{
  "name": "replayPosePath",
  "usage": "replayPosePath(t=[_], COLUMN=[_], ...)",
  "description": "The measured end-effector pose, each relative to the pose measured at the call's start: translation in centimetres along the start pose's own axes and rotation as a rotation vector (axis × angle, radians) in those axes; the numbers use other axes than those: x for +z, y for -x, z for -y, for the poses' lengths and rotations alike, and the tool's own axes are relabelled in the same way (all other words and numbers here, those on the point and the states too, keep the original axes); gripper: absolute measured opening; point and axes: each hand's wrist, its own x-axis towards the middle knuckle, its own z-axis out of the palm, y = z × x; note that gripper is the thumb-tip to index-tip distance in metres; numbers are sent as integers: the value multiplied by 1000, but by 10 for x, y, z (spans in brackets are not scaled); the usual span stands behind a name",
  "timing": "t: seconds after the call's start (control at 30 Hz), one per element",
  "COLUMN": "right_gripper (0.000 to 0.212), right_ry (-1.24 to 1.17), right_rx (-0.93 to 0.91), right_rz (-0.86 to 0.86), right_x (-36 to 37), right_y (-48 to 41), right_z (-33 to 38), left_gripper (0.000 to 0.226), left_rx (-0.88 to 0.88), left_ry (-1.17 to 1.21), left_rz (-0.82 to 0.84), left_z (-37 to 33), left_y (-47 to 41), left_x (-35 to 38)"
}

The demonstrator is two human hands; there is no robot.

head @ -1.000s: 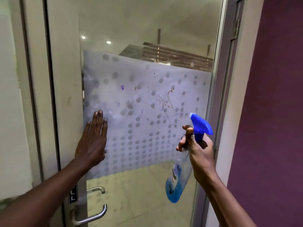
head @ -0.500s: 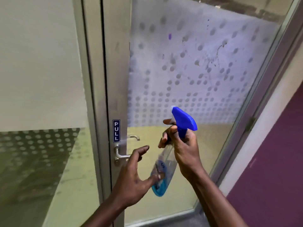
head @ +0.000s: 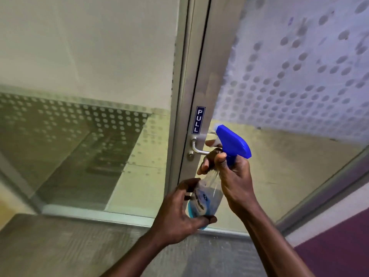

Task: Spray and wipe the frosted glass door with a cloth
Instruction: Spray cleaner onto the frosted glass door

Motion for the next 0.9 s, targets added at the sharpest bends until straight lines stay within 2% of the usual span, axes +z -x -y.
replayPosePath(t=[0.1, 0.13, 0.3, 0.4, 0.53, 0.63, 0.77, 0.9], right_gripper=[93, 94, 55, 59, 65, 56, 55, 33], right_ry=[17, 25, 174, 386, 508, 534, 570, 580], right_rx=[18, 29, 85, 95, 75, 72, 67, 26], right_rz=[65, 88, 303, 453, 645, 770, 929, 1094], right_x=[8, 9, 7, 8, 21, 36, 60, 92], right_y=[7, 10, 29, 48, 76, 97, 128, 161], right_z=[-11, -15, -45, -58, -70, -77, -78, -76], left_gripper=[93, 93, 96, 96, 94, 96, 96, 100], left_rx=[-28, -48, -181, -245, -346, -418, -508, -585], left_ry=[-26, -27, -35, -62, -95, -135, -158, -161], left_rz=[-84, -121, -363, -491, -672, -794, -959, -1114], left_z=[9, 12, 23, 31, 38, 40, 36, 30], left_y=[21, 29, 74, 107, 157, 193, 240, 285], left_x=[0, 1, 10, 18, 28, 34, 39, 41])
